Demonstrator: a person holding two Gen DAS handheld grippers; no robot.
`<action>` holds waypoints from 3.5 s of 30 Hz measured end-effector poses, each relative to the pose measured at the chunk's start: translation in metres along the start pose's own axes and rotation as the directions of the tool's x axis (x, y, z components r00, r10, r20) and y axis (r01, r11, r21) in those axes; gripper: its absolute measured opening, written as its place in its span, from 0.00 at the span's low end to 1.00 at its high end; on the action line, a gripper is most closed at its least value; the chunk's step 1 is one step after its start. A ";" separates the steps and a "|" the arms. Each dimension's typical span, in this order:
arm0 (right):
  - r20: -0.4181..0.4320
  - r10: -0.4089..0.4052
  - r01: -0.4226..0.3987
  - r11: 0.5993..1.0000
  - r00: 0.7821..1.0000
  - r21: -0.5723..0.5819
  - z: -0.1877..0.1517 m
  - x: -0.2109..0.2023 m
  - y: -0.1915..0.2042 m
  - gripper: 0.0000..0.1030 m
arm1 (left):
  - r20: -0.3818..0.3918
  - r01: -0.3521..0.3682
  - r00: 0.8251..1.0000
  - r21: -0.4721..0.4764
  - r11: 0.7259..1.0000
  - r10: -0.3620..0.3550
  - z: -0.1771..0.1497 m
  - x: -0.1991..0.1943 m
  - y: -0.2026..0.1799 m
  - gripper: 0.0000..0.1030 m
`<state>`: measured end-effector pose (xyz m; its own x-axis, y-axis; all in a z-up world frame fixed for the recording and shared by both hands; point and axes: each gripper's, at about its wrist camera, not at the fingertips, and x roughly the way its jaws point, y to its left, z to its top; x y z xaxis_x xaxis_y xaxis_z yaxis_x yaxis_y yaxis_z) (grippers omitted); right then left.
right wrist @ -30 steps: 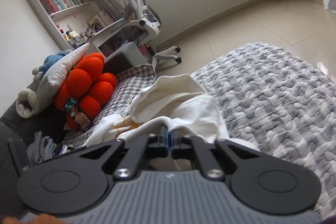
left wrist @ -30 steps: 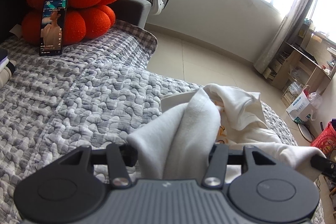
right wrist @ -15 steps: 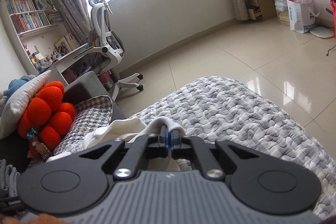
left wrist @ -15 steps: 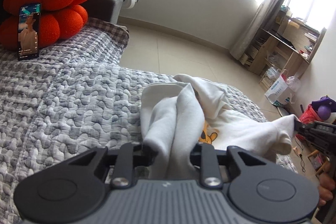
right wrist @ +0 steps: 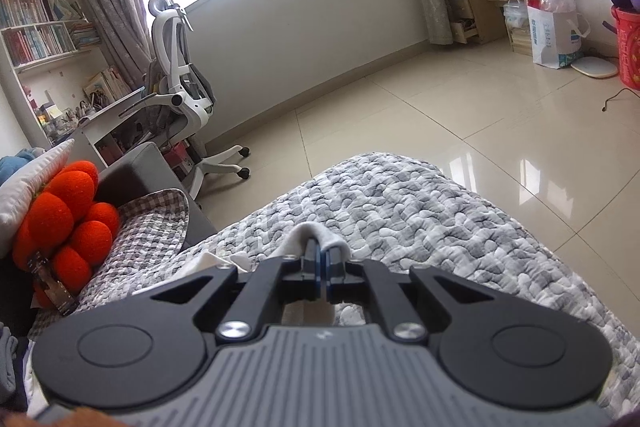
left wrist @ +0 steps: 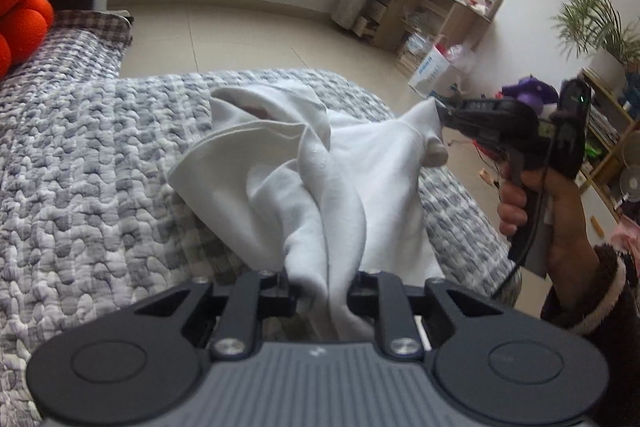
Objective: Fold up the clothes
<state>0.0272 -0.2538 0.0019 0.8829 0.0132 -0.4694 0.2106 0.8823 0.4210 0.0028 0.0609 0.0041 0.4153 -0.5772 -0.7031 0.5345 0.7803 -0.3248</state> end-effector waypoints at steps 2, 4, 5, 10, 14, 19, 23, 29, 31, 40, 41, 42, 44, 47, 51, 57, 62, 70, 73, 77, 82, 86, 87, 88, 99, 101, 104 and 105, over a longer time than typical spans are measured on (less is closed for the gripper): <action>-0.020 -0.003 0.003 1.000 1.000 0.007 -0.001 0.003 -0.003 0.03 | -0.064 0.022 0.998 0.024 0.999 -0.020 -0.003 0.008 -0.001 0.20; -0.042 -0.013 0.013 1.000 0.999 0.001 -0.003 0.006 -0.004 0.03 | -0.116 0.038 0.993 0.026 0.999 -0.035 -0.006 0.013 0.001 0.27; -0.053 -0.020 0.019 1.000 0.998 -0.006 -0.004 0.007 -0.004 0.03 | -0.138 0.052 0.989 0.025 0.998 -0.048 -0.006 0.015 0.003 0.34; -0.113 -0.028 0.027 1.000 0.993 -0.013 -0.009 0.011 -0.013 0.03 | -0.115 0.160 0.982 0.066 0.985 -0.152 -0.001 -0.008 0.007 0.59; -0.138 0.007 -0.006 1.000 0.990 0.011 -0.009 0.006 -0.021 0.11 | -0.004 0.119 0.993 0.043 0.992 -0.119 0.015 -0.021 0.016 0.81; -0.139 0.000 0.001 1.000 0.990 0.007 -0.008 0.002 -0.025 0.39 | 0.023 -0.007 1.000 -0.024 1.000 0.008 0.038 0.001 0.031 0.81; -0.141 0.006 -0.003 1.000 0.990 0.023 -0.008 0.003 -0.028 0.43 | 0.006 -0.104 0.994 -0.045 0.994 0.105 0.062 0.026 0.034 0.81; -0.136 0.022 -0.020 1.000 0.990 0.019 -0.006 0.006 -0.023 0.43 | 0.040 -0.121 0.991 -0.090 0.989 0.125 0.111 0.045 0.033 0.81; -0.133 0.026 -0.024 1.000 0.991 0.017 -0.006 0.006 -0.022 0.43 | 0.032 -0.136 0.990 -0.100 0.986 0.140 0.127 0.054 0.028 0.81; -0.121 0.068 -0.064 0.997 0.990 0.042 -0.002 0.006 -0.025 0.43 | -0.039 -0.159 0.987 -0.078 0.984 0.156 0.164 0.114 -0.005 0.81; -0.120 0.073 -0.068 0.997 0.990 0.048 -0.002 0.005 -0.026 0.43 | -0.048 -0.166 0.985 -0.079 0.983 0.163 0.165 0.120 -0.008 0.80; -0.118 0.078 -0.072 0.996 0.990 0.054 -0.002 0.005 -0.026 0.43 | -0.054 -0.171 0.985 -0.085 0.982 0.166 0.166 0.126 -0.009 0.79; -0.111 0.088 -0.081 0.994 0.990 0.067 0.000 0.004 -0.027 0.43 | -0.066 -0.180 0.983 -0.098 0.979 0.174 0.167 0.137 -0.011 0.74; -0.099 0.100 -0.092 0.992 0.990 0.083 0.002 0.002 -0.028 0.43 | -0.073 -0.215 0.975 -0.111 0.970 0.207 0.165 0.149 -0.010 0.57; -0.087 0.106 -0.101 0.993 0.991 0.059 0.002 0.000 -0.022 0.43 | -0.059 -0.262 0.965 -0.161 0.952 0.256 0.162 0.152 -0.006 0.21; -0.069 0.086 -0.087 0.996 0.994 -0.020 -0.002 0.000 -0.010 0.43 | 0.031 -0.276 0.955 -0.262 0.925 0.294 0.156 0.124 0.002 0.06; -0.081 0.096 -0.098 0.995 0.992 -0.012 -0.006 0.001 -0.008 0.43 | 0.102 -0.289 0.938 -0.303 0.908 0.333 0.148 0.089 0.004 0.06; -0.089 0.100 -0.103 0.994 0.991 -0.027 -0.010 -0.002 -0.003 0.43 | 0.212 -0.266 0.917 -0.304 0.915 0.337 0.130 0.036 -0.005 0.06; -0.066 0.121 -0.123 0.992 0.990 -0.023 -0.010 -0.007 0.000 0.43 | 0.241 -0.238 0.917 -0.308 0.921 0.317 0.115 0.021 -0.007 0.06; -0.039 0.165 -0.166 0.985 0.986 -0.047 -0.009 -0.015 0.006 0.52 | 0.259 -0.194 0.923 -0.321 0.927 0.283 0.091 0.010 -0.006 0.06; 0.000 0.204 -0.202 0.968 0.979 -0.149 -0.012 -0.026 0.022 0.59 | 0.280 -0.141 0.929 -0.336 0.931 0.242 0.066 0.002 -0.002 0.06; 0.068 0.194 -0.172 0.955 0.979 -0.243 -0.015 -0.037 0.030 0.65 | 0.297 -0.118 0.927 -0.345 0.931 0.228 0.062 0.000 0.002 0.06; 0.082 0.200 -0.173 0.951 0.976 -0.256 -0.015 -0.039 0.031 0.66 | 0.299 -0.115 0.927 -0.351 0.929 0.228 0.063 -0.001 0.003 0.06; 0.093 0.210 -0.178 0.946 0.973 -0.271 -0.016 -0.041 0.032 0.66 | 0.302 -0.111 0.926 -0.356 0.928 0.227 0.065 -0.002 0.004 0.06; 0.067 0.245 -0.155 0.777 0.967 -0.610 -0.049 -0.028 0.073 0.66 | 0.315 -0.080 0.929 -0.336 0.939 0.192 0.061 -0.008 -0.002 0.06; 0.078 0.222 -0.115 0.737 0.972 -0.667 -0.056 -0.025 0.077 0.66 | 0.311 -0.077 0.932 -0.327 0.942 0.185 0.057 -0.007 -0.003 0.06; 0.111 0.185 -0.040 0.659 0.976 -0.751 -0.068 -0.019 0.083 0.66 | 0.300 -0.067 0.939 -0.315 0.947 0.166 0.047 -0.006 -0.005 0.06; 0.125 0.173 -0.013 0.632 0.977 -0.775 -0.073 -0.017 0.084 0.66 | 0.292 -0.065 0.943 -0.309 0.949 0.160 0.043 -0.005 -0.005 0.06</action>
<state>-0.0012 -0.1459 -0.0115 0.9515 0.1068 -0.2885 -0.2033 0.9221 -0.3292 0.0296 0.0493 0.0364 0.6922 -0.4899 -0.5300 0.2528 0.8524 -0.4577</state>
